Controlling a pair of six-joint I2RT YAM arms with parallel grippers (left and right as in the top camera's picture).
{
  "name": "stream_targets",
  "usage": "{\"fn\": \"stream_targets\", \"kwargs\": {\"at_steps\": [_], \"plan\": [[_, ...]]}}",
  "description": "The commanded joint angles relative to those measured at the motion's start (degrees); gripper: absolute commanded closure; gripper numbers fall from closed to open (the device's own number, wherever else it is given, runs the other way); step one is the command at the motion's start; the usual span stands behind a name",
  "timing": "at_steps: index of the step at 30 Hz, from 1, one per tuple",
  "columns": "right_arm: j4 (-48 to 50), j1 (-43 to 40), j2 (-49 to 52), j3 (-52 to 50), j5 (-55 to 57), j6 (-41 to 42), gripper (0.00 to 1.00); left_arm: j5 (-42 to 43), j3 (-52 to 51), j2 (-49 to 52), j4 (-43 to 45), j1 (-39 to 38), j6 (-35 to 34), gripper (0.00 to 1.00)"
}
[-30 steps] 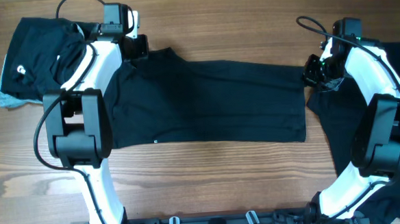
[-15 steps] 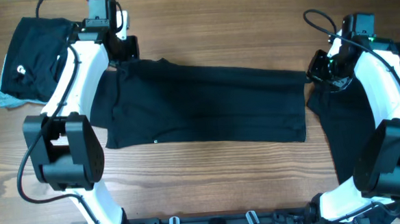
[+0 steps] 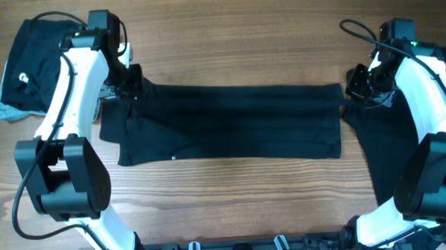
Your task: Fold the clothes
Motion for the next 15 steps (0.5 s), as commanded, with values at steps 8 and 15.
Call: {"fn": "stream_targets", "kwargs": {"at_steps": [8, 15], "plan": [[-3.76, 0.02, 0.24, -0.48, -0.96, -0.87, 0.96, -1.44, -0.70, -1.49, -1.38, 0.17, -1.38, 0.96], [-5.11, 0.04, 0.24, -1.79, -7.04, -5.14, 0.95, -1.22, -0.96, -1.49, -1.77, 0.17, -2.43, 0.96]]}}
